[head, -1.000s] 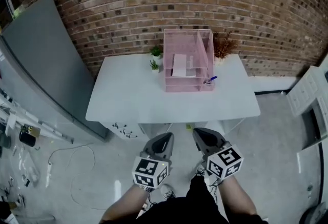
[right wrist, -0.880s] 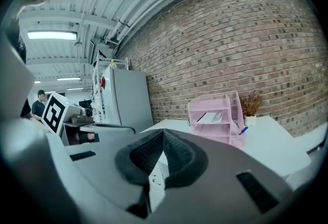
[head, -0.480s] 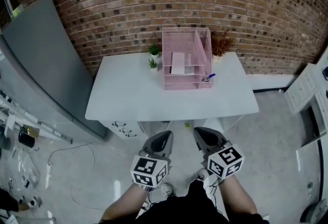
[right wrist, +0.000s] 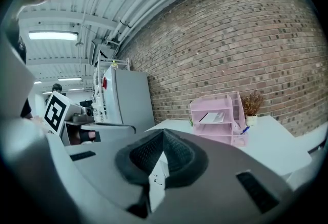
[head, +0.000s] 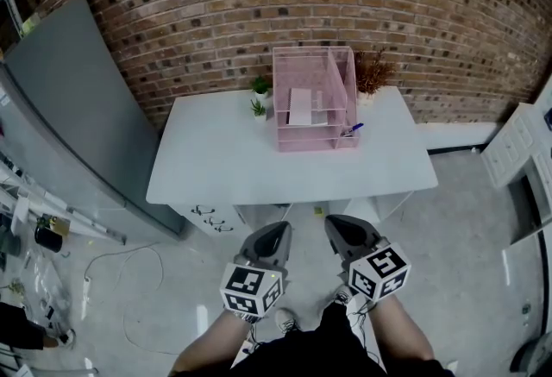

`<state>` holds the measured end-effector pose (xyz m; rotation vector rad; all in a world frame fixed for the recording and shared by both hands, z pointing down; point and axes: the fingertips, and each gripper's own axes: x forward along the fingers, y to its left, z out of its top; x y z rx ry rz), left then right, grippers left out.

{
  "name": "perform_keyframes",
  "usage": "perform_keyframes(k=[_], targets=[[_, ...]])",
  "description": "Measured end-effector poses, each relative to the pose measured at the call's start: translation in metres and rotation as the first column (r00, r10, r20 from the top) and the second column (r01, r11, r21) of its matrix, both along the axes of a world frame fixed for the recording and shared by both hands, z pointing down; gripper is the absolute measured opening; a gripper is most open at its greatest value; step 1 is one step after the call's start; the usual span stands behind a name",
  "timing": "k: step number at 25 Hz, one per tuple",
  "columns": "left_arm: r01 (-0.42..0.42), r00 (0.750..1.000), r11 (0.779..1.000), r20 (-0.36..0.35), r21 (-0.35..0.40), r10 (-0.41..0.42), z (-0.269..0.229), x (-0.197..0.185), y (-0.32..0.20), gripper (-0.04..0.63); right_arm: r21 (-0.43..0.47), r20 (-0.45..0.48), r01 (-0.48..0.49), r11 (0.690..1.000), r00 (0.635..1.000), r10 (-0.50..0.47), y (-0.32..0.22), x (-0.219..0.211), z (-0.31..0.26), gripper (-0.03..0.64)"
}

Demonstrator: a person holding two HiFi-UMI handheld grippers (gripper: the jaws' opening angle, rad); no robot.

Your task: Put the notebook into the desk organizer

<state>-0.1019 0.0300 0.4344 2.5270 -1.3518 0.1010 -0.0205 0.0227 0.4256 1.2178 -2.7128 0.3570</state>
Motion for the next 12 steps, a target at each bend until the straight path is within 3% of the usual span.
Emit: perform_keyframes(k=[12], targets=[[0.006,1.0,1.0,-0.004,0.007,-0.006,0.0037,-0.0074,0.0023,0.006,0.01,0.003,0.001,1.0,1.0,-0.001,0.0016,-0.0077,0.0014,0.003]])
